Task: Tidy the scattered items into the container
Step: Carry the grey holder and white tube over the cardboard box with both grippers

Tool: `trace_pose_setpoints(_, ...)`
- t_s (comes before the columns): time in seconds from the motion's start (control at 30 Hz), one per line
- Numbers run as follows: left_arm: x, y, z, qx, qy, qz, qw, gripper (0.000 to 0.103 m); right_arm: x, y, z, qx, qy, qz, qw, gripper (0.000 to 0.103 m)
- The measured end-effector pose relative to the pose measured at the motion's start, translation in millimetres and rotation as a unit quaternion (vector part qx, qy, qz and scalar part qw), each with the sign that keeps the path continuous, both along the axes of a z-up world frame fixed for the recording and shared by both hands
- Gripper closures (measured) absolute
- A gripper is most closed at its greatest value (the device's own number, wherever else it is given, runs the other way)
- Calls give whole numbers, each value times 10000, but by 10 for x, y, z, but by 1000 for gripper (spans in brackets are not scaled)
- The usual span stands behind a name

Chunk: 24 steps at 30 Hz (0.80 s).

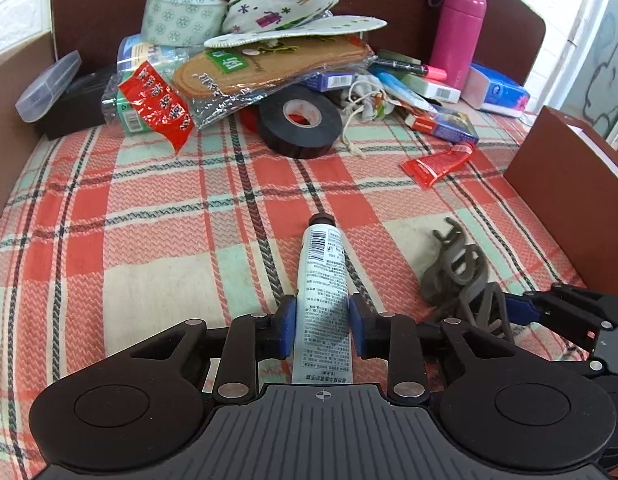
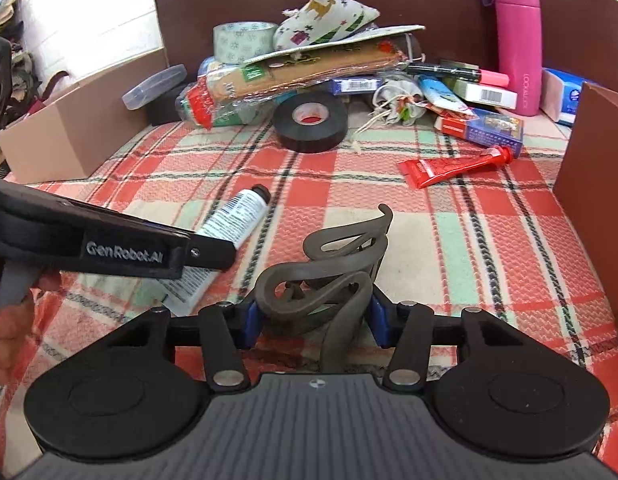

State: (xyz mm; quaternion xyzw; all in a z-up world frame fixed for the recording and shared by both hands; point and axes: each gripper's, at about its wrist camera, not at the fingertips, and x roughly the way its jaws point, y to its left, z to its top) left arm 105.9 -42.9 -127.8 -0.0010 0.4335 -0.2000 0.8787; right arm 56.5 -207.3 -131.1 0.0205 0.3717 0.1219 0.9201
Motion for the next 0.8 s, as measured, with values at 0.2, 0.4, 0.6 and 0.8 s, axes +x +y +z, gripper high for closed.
trace_pose_setpoints(0.2,-194,193,19,-126,62,107,9998,77,-67,213,23,30,42,345,9994,47)
trace_pose_setpoints(0.4,-375,487,86,-357,68,270,9990,95,-175,500,110,105,26,767,9970,47)
trace_pose_setpoints(0.6,-535,790,185,-519,13,504,9974,95,-294,798,259,-46,-162,1136,9934,47)
trace_pose_setpoints(0.8,-489,863,40,-580,269,428,9970,69,-317,847,163,-234,25,1024,9945,47)
